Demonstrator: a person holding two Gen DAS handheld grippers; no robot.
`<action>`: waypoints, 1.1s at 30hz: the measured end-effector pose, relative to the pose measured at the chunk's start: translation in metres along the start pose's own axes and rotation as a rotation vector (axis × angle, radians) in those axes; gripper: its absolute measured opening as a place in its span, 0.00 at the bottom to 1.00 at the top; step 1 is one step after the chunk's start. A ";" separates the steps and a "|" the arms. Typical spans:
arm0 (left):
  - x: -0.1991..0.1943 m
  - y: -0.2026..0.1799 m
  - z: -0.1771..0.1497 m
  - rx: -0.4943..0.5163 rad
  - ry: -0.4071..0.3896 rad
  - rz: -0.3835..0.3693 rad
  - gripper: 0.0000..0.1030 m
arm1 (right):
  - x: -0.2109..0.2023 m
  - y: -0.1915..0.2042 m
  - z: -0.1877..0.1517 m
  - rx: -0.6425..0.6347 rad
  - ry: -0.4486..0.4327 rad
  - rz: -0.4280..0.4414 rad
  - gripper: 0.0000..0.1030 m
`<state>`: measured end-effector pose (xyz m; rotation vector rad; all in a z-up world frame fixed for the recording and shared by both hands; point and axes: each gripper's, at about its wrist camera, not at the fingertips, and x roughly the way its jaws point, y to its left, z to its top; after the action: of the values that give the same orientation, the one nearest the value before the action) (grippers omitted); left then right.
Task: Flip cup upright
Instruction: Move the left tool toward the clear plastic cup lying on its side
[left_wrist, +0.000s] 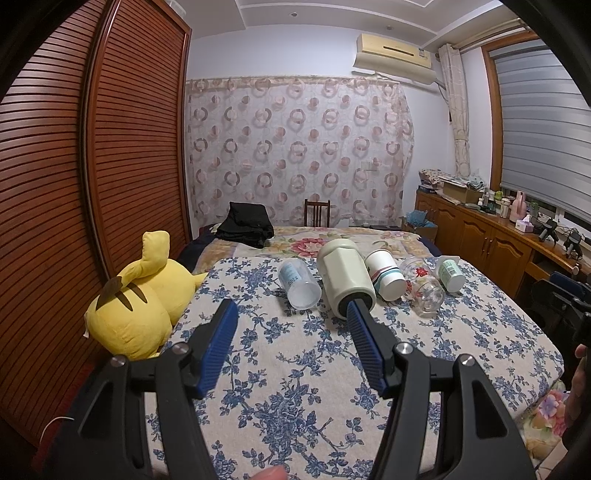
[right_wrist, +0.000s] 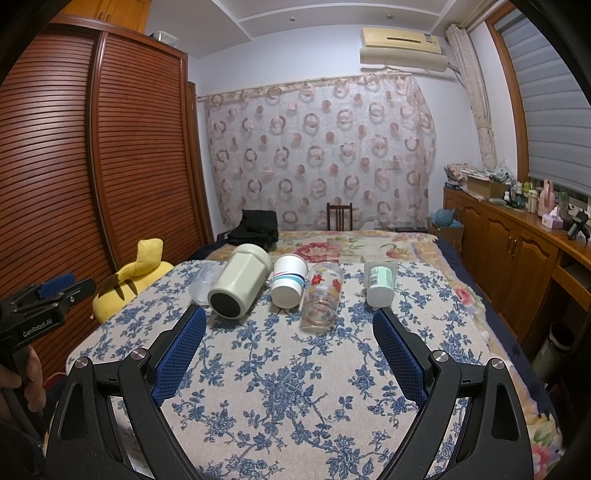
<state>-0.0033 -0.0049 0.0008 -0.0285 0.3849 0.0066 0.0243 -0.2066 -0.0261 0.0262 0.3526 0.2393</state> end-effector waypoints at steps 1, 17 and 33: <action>0.000 0.000 0.000 0.000 0.000 -0.001 0.60 | 0.000 0.000 0.000 0.000 0.001 0.001 0.91; 0.001 0.004 -0.001 -0.004 0.014 -0.013 0.60 | 0.000 0.001 0.004 -0.001 0.007 0.003 0.91; 0.087 0.012 -0.015 0.054 0.207 -0.085 0.60 | 0.054 -0.004 -0.005 -0.022 0.120 0.060 0.91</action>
<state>0.0719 0.0071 -0.0463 0.0075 0.5904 -0.0913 0.0723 -0.1980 -0.0492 0.0012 0.4690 0.3048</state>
